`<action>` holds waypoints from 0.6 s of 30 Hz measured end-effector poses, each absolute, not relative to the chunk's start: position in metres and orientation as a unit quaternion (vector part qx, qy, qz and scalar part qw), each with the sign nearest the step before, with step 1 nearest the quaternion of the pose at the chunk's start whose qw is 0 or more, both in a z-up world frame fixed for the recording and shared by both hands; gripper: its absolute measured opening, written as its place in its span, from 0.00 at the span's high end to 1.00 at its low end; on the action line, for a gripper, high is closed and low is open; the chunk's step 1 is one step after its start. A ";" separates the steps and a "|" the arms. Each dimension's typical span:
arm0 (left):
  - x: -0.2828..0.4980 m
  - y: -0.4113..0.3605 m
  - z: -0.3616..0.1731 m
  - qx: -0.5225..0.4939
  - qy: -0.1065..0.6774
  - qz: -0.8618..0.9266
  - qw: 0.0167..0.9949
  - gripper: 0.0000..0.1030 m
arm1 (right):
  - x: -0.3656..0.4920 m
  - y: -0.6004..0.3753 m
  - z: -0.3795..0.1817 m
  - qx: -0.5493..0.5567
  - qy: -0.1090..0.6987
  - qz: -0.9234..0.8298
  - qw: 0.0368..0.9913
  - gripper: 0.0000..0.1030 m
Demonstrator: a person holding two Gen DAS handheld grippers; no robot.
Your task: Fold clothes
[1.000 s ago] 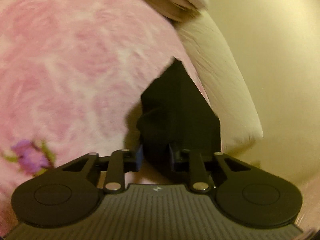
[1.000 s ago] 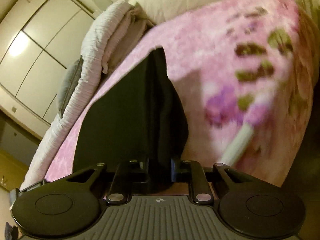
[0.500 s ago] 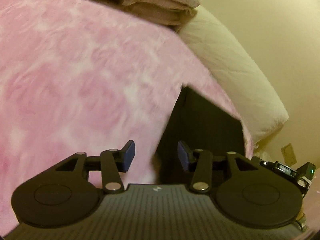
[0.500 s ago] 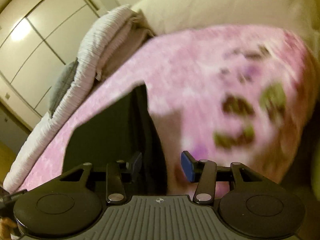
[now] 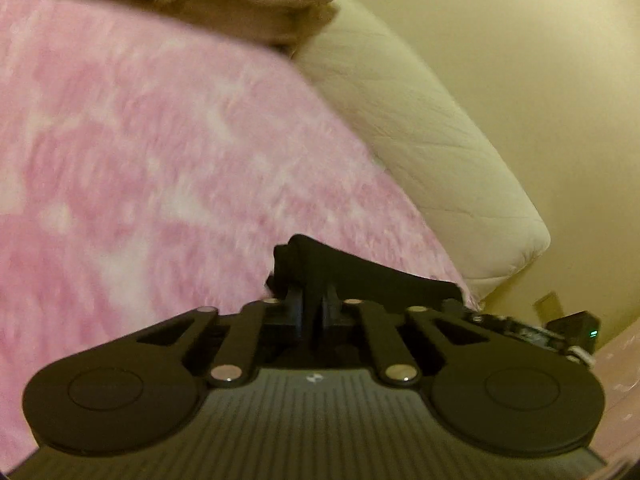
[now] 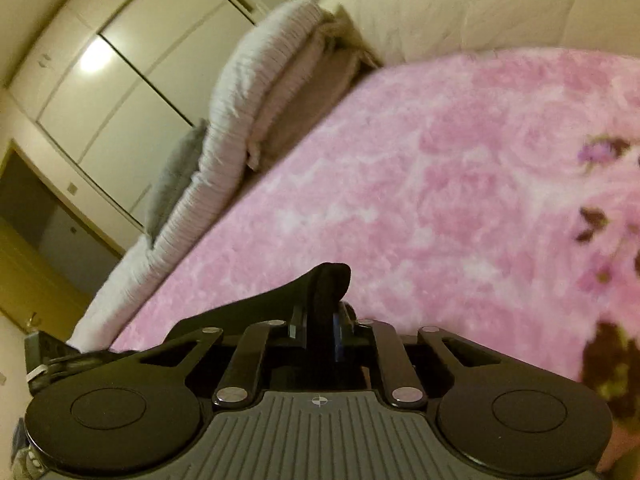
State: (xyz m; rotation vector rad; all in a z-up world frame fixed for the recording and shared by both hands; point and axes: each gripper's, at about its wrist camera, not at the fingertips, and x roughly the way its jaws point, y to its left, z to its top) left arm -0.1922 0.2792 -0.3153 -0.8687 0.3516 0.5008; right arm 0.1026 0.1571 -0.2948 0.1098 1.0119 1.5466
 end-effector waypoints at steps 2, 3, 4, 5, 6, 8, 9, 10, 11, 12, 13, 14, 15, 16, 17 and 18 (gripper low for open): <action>-0.187 0.278 -0.316 -0.392 0.161 0.248 0.871 0.96 | 0.112 0.151 -0.295 0.077 0.428 0.677 0.594 0.91; -0.184 0.278 -0.320 -0.389 0.169 0.255 0.869 0.96 | 0.117 0.152 -0.300 0.090 0.434 0.673 0.592 0.91; -0.180 0.278 -0.324 -0.386 0.177 0.262 0.867 0.96 | 0.119 0.156 -0.306 0.089 0.442 0.667 0.593 0.91; -0.177 0.278 -0.329 -0.385 0.185 0.272 0.862 0.96 | 0.117 0.165 -0.316 0.065 0.454 0.656 0.599 0.91; -0.174 0.278 -0.334 -0.384 0.192 0.282 0.858 0.95 | 0.114 0.172 -0.322 0.050 0.463 0.646 0.605 0.91; -0.177 0.276 -0.335 -0.387 0.191 0.287 0.855 0.92 | 0.113 0.174 -0.326 0.058 0.472 0.635 0.608 0.90; -0.182 0.275 -0.332 -0.386 0.193 0.291 0.854 0.87 | 0.112 0.175 -0.328 0.062 0.476 0.630 0.610 0.87; -0.186 0.274 -0.329 -0.385 0.194 0.296 0.852 0.84 | 0.112 0.175 -0.327 0.062 0.480 0.625 0.613 0.81; -0.190 0.276 -0.326 -0.383 0.194 0.305 0.850 0.81 | 0.111 0.172 -0.322 0.053 0.477 0.616 0.625 0.75; -0.198 0.274 -0.320 -0.382 0.190 0.312 0.849 0.81 | 0.109 0.168 -0.315 0.037 0.468 0.603 0.645 0.63; -0.206 0.272 -0.315 -0.382 0.185 0.318 0.848 0.82 | 0.105 0.162 -0.308 0.023 0.454 0.593 0.665 0.58; -0.214 0.267 -0.308 -0.376 0.179 0.327 0.848 0.84 | 0.099 0.153 -0.299 0.012 0.434 0.587 0.684 0.58; -0.222 0.262 -0.301 -0.370 0.174 0.335 0.849 0.84 | 0.091 0.144 -0.290 0.002 0.412 0.584 0.699 0.58; -0.227 0.256 -0.295 -0.360 0.174 0.333 0.854 0.84 | 0.081 0.133 -0.280 -0.005 0.390 0.585 0.712 0.58; -0.226 0.248 -0.290 -0.349 0.181 0.328 0.859 0.84 | 0.071 0.122 -0.271 -0.013 0.367 0.585 0.723 0.58; -0.225 0.241 -0.285 -0.338 0.188 0.322 0.864 0.84 | 0.060 0.114 -0.264 -0.024 0.345 0.587 0.732 0.58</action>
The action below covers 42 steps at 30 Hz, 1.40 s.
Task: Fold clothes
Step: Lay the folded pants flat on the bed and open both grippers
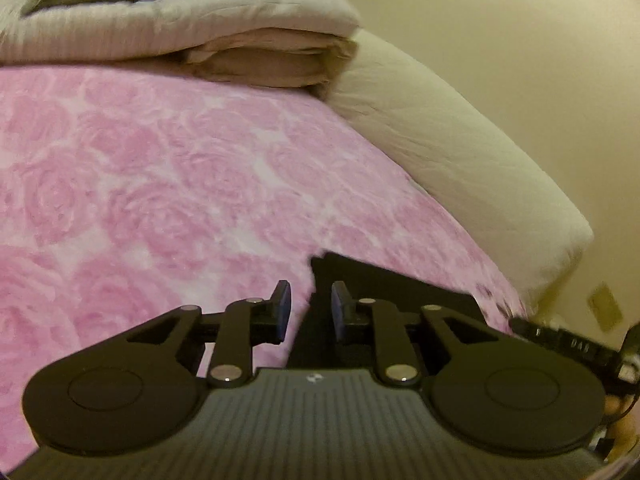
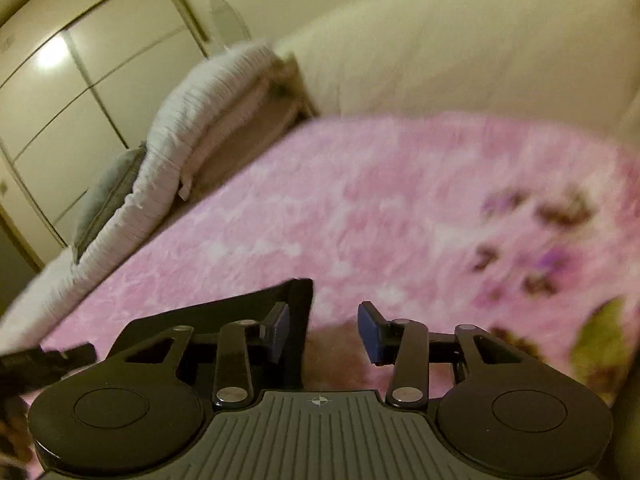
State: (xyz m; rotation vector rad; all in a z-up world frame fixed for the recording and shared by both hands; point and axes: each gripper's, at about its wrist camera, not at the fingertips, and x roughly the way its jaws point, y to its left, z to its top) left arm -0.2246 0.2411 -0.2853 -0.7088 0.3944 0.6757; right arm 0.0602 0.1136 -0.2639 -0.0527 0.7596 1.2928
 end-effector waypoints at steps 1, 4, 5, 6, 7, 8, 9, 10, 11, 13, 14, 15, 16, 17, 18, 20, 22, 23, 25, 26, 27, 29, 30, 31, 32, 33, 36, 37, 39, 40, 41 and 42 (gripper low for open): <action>-0.219 0.236 -0.283 -0.327 0.196 0.318 0.868 0.84 | 0.048 0.109 -0.259 -0.039 0.326 0.592 0.736 0.58; -0.187 0.237 -0.283 -0.294 0.211 0.309 0.880 0.84 | 0.021 0.114 -0.255 -0.080 0.275 0.607 0.741 0.59; -0.174 0.241 -0.285 -0.288 0.219 0.305 0.881 0.84 | 0.016 0.123 -0.256 -0.092 0.267 0.611 0.739 0.59; -0.162 0.246 -0.287 -0.283 0.227 0.302 0.882 0.84 | 0.013 0.133 -0.259 -0.100 0.264 0.615 0.736 0.61; -0.149 0.251 -0.290 -0.276 0.242 0.306 0.879 0.85 | 0.014 0.144 -0.264 -0.107 0.267 0.616 0.733 0.63; -0.138 0.255 -0.296 -0.267 0.264 0.302 0.876 0.86 | 0.015 0.155 -0.271 -0.116 0.271 0.616 0.731 0.64; -0.127 0.260 -0.302 -0.258 0.285 0.299 0.873 0.88 | 0.018 0.166 -0.278 -0.127 0.278 0.616 0.726 0.67; -0.124 0.263 -0.309 -0.261 0.296 0.299 0.869 0.88 | 0.021 0.175 -0.286 -0.141 0.288 0.616 0.720 0.68; -0.120 0.267 -0.316 -0.263 0.306 0.298 0.865 0.88 | 0.024 0.184 -0.295 -0.154 0.302 0.617 0.710 0.69; -0.118 0.274 -0.326 -0.276 0.314 0.297 0.858 0.88 | 0.028 0.195 -0.312 -0.170 0.318 0.622 0.695 0.69; -0.118 0.277 -0.330 -0.286 0.312 0.297 0.856 0.87 | 0.031 0.198 -0.318 -0.171 0.326 0.624 0.690 0.70; -0.118 0.282 -0.333 -0.293 0.313 0.299 0.852 0.87 | 0.036 0.200 -0.323 -0.171 0.340 0.624 0.683 0.70; -0.115 0.284 -0.334 -0.291 0.317 0.300 0.851 0.87 | 0.041 0.203 -0.326 -0.169 0.353 0.623 0.677 0.71; -0.112 0.285 -0.335 -0.284 0.322 0.304 0.850 0.87 | 0.045 0.205 -0.328 -0.165 0.362 0.622 0.675 0.71; -0.110 0.286 -0.336 -0.278 0.326 0.308 0.849 0.87 | 0.048 0.208 -0.328 -0.162 0.368 0.621 0.673 0.71; -0.110 0.287 -0.331 -0.275 0.330 0.312 0.848 0.87 | 0.054 0.212 -0.329 -0.156 0.381 0.619 0.669 0.71; -0.118 0.282 -0.321 -0.272 0.323 0.318 0.849 0.87 | 0.058 0.209 -0.321 -0.143 0.389 0.613 0.672 0.71; -0.124 0.277 -0.315 -0.269 0.319 0.322 0.850 0.87 | 0.058 0.203 -0.314 -0.132 0.389 0.609 0.679 0.71; -0.146 0.261 -0.301 -0.264 0.303 0.334 0.853 0.87 | 0.052 0.178 -0.295 -0.109 0.371 0.605 0.697 0.70; -0.159 0.252 -0.294 -0.264 0.295 0.343 0.852 0.88 | 0.049 0.164 -0.285 -0.096 0.358 0.603 0.706 0.70; -0.170 0.241 -0.289 -0.267 0.289 0.352 0.849 0.87 | 0.043 0.150 -0.277 -0.089 0.348 0.601 0.714 0.70; -0.192 0.216 -0.280 -0.268 0.274 0.356 0.852 0.87 | 0.029 0.119 -0.266 -0.088 0.335 0.595 0.725 0.70; -0.202 0.202 -0.278 -0.273 0.272 0.358 0.851 0.87 | 0.022 0.104 -0.260 -0.088 0.329 0.592 0.730 0.70; -0.211 0.187 -0.276 -0.277 0.270 0.361 0.849 0.87 | 0.015 0.089 -0.255 -0.087 0.323 0.589 0.736 0.70; -0.217 0.175 -0.276 -0.284 0.273 0.363 0.844 0.87 | 0.006 0.076 -0.253 -0.090 0.320 0.585 0.740 0.70; -0.223 0.161 -0.279 -0.291 0.276 0.364 0.841 0.87 | -0.003 0.067 -0.255 -0.098 0.320 0.581 0.742 0.70; -0.223 0.142 -0.290 -0.292 0.294 0.367 0.833 0.87 | -0.029 0.051 -0.270 -0.126 0.328 0.570 0.743 0.70; -0.219 0.140 -0.296 -0.288 0.304 0.370 0.829 0.87 | -0.036 0.050 -0.279 -0.137 0.332 0.567 0.741 0.70; -0.212 0.139 -0.307 -0.284 0.322 0.375 0.822 0.87 | -0.049 0.050 -0.295 -0.159 0.339 0.559 0.740 0.70; -0.209 0.139 -0.312 -0.283 0.329 0.378 0.818 0.87 | -0.053 0.053 -0.303 -0.172 0.340 0.554 0.740 0.70; -0.209 0.136 -0.310 -0.280 0.331 0.384 0.816 0.87 | -0.056 0.056 -0.309 -0.183 0.343 0.549 0.740 0.70; -0.209 0.133 -0.308 -0.276 0.333 0.389 0.813 0.87 | -0.057 0.056 -0.309 -0.184 0.346 0.544 0.742 0.70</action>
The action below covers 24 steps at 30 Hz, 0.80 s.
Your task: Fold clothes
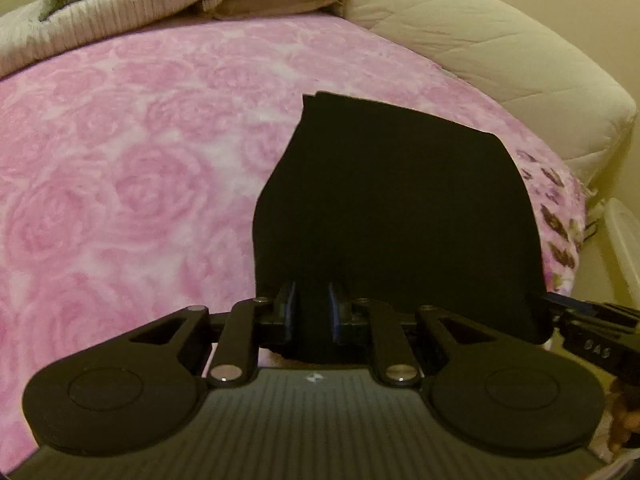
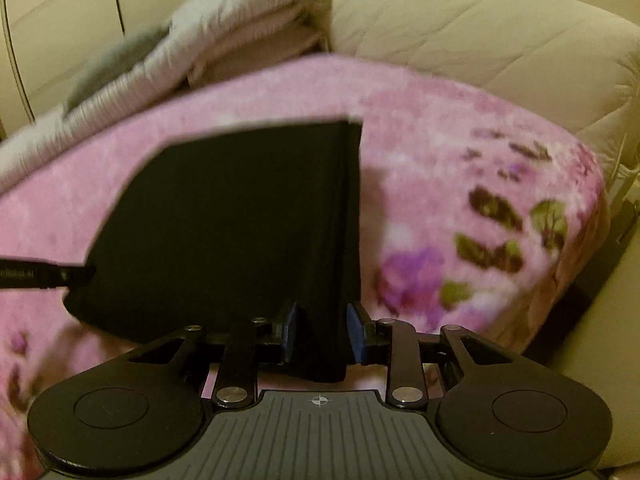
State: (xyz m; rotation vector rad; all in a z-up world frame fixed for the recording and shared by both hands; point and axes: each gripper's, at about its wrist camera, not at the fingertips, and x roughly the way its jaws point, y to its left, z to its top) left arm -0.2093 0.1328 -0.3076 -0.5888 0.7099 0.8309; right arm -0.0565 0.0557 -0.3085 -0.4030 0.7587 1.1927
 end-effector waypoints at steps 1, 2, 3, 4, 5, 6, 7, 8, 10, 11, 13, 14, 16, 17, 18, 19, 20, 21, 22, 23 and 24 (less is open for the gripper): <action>-0.209 0.129 -0.303 -0.270 0.336 0.393 0.812 0.87 | -0.057 0.054 -0.305 -0.183 0.350 0.537 0.745 0.70; -0.211 0.124 -0.297 -0.266 0.339 0.395 0.811 0.83 | -0.060 0.052 -0.300 -0.184 0.353 0.530 0.749 0.70; -0.213 0.120 -0.291 -0.263 0.342 0.399 0.809 0.77 | -0.063 0.048 -0.294 -0.185 0.351 0.526 0.752 0.70; -0.216 0.115 -0.287 -0.261 0.343 0.401 0.808 0.75 | -0.067 0.043 -0.288 -0.184 0.349 0.525 0.755 0.69; -0.219 0.109 -0.282 -0.257 0.343 0.403 0.809 0.75 | -0.071 0.037 -0.284 -0.181 0.350 0.523 0.756 0.68; -0.223 0.102 -0.278 -0.253 0.344 0.405 0.809 0.70 | -0.074 0.032 -0.280 -0.177 0.355 0.521 0.755 0.64; -0.225 0.095 -0.275 -0.249 0.348 0.408 0.806 0.67 | -0.077 0.027 -0.278 -0.173 0.360 0.519 0.756 0.60; -0.228 0.088 -0.272 -0.245 0.353 0.411 0.804 0.65 | -0.081 0.022 -0.276 -0.170 0.364 0.516 0.756 0.58; -0.235 0.074 -0.268 -0.236 0.360 0.417 0.801 0.65 | -0.089 0.012 -0.275 -0.167 0.373 0.511 0.757 0.55; -0.238 0.068 -0.266 -0.233 0.363 0.418 0.800 0.64 | -0.093 0.008 -0.274 -0.170 0.378 0.506 0.756 0.55; -0.245 0.056 -0.261 -0.228 0.366 0.424 0.796 0.64 | -0.103 0.000 -0.271 -0.176 0.385 0.500 0.755 0.55; -0.249 0.051 -0.258 -0.225 0.364 0.428 0.796 0.64 | -0.109 -0.004 -0.269 -0.174 0.385 0.502 0.754 0.55; -0.259 0.039 -0.249 -0.221 0.356 0.432 0.799 0.62 | -0.118 -0.013 -0.263 -0.169 0.383 0.506 0.754 0.55; -0.262 0.036 -0.245 -0.220 0.352 0.435 0.799 0.60 | -0.123 -0.017 -0.259 -0.169 0.379 0.506 0.756 0.55; -0.267 0.031 -0.240 -0.216 0.347 0.437 0.801 0.59 | -0.127 -0.020 -0.255 -0.171 0.374 0.508 0.757 0.55; -0.272 0.026 -0.235 -0.212 0.342 0.439 0.803 0.59 | -0.132 -0.024 -0.250 -0.171 0.369 0.509 0.758 0.55; -0.276 0.022 -0.232 -0.208 0.338 0.441 0.805 0.58 | -0.135 -0.028 -0.246 -0.169 0.365 0.510 0.761 0.55; -0.279 0.018 -0.229 -0.205 0.336 0.442 0.806 0.57 | -0.138 -0.032 -0.242 -0.167 0.361 0.509 0.763 0.55; -0.283 0.014 -0.226 -0.203 0.334 0.442 0.807 0.57 | -0.142 -0.036 -0.238 -0.164 0.358 0.508 0.766 0.55; -0.286 0.011 -0.223 -0.202 0.331 0.442 0.809 0.56 | -0.145 -0.040 -0.234 -0.163 0.355 0.507 0.768 0.55; -0.290 0.007 -0.221 -0.200 0.329 0.441 0.811 0.56 | -0.149 -0.043 -0.232 -0.164 0.352 0.506 0.770 0.55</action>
